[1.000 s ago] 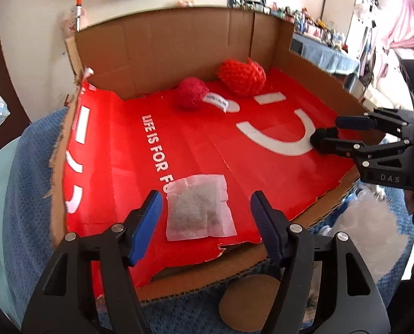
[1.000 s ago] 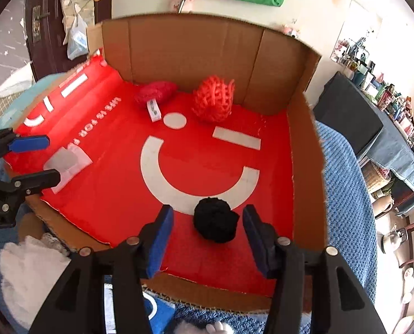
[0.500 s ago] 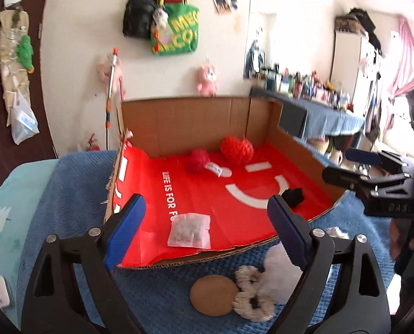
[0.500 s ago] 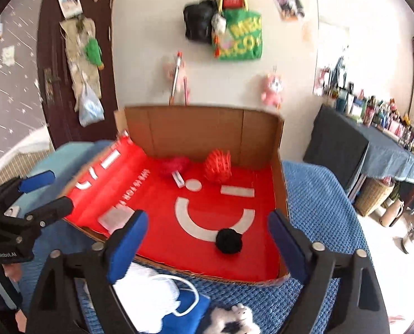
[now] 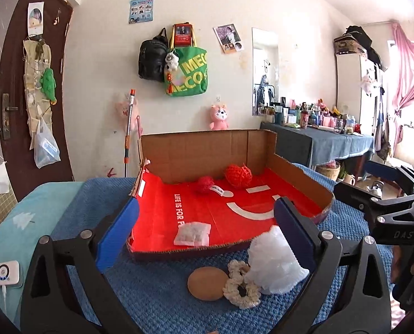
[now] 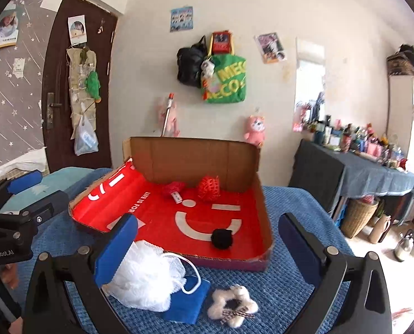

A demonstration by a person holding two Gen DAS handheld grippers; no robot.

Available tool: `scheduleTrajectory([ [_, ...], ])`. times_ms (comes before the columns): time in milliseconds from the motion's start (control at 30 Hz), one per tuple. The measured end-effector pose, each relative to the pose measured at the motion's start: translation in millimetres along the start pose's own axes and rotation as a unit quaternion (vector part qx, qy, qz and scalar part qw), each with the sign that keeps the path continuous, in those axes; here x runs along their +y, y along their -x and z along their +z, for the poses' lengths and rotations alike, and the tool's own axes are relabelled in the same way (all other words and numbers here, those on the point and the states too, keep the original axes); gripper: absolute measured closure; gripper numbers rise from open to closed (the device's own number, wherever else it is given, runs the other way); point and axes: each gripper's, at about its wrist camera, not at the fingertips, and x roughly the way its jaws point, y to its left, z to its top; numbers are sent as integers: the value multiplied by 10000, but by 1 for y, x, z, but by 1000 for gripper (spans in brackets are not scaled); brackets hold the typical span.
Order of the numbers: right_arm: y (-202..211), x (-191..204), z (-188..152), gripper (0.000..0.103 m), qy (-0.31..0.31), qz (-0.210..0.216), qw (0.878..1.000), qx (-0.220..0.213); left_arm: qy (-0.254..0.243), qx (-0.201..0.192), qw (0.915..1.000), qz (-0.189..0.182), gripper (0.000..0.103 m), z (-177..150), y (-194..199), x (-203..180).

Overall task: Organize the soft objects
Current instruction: 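Withdraw both tools from the box toward the blanket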

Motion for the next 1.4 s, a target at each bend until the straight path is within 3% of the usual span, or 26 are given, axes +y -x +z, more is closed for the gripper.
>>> scheduleTrajectory([
  [233, 18, 0, -26, 0, -251, -15, 9993, -277, 56, -117, 9999, 38, 4, -19, 12, -6],
  [400, 25, 4, -50, 0, -219, -298, 9986, -375, 153, -59, 9999, 28, 4, -35, 15, -6],
  [800, 20, 8, -100, 0, -452, -486, 9978, -52, 153, 363, 9992, 112, 4, -87, 15, -14],
  [1400, 20, 13, -126, 0, -547, -508, 9965, 369, 160, 663, 9976, 118, 4, -104, 16, -19],
])
